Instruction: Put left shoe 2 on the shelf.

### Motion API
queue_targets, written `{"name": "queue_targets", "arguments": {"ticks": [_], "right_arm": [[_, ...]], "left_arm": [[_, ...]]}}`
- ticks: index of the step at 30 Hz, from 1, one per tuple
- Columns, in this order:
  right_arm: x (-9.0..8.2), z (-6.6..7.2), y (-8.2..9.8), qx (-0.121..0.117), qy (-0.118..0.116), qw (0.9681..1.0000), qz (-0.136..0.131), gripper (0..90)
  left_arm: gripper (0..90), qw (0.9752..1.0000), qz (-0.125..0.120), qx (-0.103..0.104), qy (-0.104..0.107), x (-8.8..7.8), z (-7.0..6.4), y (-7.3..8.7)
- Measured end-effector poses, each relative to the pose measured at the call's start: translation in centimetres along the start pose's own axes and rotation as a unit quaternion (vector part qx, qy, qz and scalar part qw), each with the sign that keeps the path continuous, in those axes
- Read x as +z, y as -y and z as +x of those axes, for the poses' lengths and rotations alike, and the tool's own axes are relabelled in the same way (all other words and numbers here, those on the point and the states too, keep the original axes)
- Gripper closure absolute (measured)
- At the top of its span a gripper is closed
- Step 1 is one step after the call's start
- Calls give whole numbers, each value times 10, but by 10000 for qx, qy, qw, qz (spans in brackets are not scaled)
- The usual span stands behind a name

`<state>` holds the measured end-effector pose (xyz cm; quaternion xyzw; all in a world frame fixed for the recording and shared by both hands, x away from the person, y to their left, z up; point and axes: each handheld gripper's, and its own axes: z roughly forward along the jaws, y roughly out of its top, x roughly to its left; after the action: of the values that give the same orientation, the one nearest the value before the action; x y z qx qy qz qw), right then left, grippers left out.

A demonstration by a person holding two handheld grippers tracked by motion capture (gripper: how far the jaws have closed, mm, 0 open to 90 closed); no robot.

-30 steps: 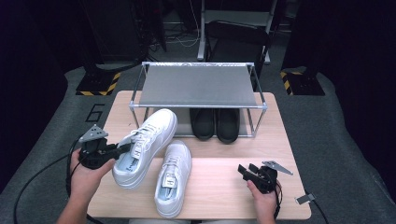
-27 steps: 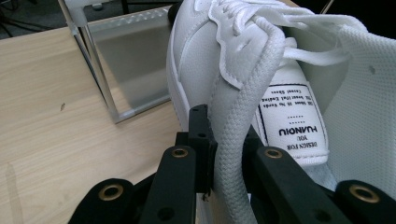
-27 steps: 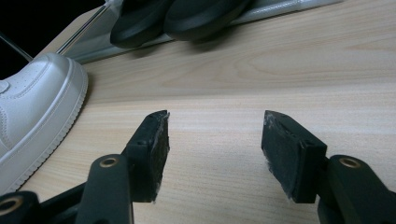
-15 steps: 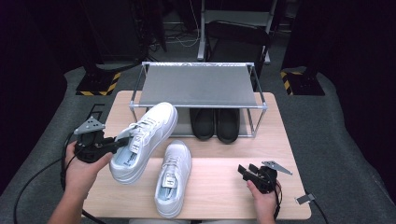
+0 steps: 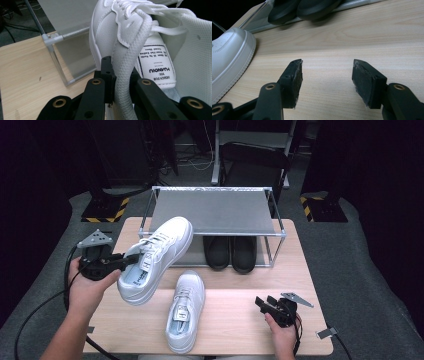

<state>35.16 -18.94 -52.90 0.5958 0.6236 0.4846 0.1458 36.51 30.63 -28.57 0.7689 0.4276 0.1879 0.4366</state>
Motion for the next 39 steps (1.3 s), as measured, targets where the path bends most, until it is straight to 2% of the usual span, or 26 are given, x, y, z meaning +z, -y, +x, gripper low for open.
{"name": "queue_targets", "arguments": {"ticks": [1, 2, 6, 9, 18, 22, 28, 35, 39], "right_arm": [[-1, 1, 0, 86, 17, 10000, 42, 411], [0, 0, 0, 33, 5, 10000, 6, 411], [1, 0, 1, 92, 15, 9999, 40, 412], [0, 0, 1, 95, 19, 9999, 46, 411], [1, -2, 1, 97, -1, 9999, 62, 412], [1, -3, 1, 124, -2, 9999, 36, 411], [0, -5, 1, 175, -14, 9998, 0, 412], [-1, -6, 1, 225, -10, 9997, -12, 411], [-1, -6, 1, 238, -24, 9997, -10, 411]], "left_arm": [[825, 10000, 15, 16, 10, 2, 0, -3], [825, 10000, 15, 20, 11, 4, 0, -5], [825, 10000, 28, 42, 78, 14, 0, -20], [826, 9999, 26, -3, 113, 26, 1, -32], [825, 9998, 14, -185, 32, 65, 6, -65], [825, 9993, -7, -356, -75, 80, 9, -79], [825, 9988, 59, -456, -187, 102, 17, -98], [825, 9959, 15, -804, -410, 129, 20, -113], [825, 9958, 86, -746, -526, 140, 24, -120]]}}
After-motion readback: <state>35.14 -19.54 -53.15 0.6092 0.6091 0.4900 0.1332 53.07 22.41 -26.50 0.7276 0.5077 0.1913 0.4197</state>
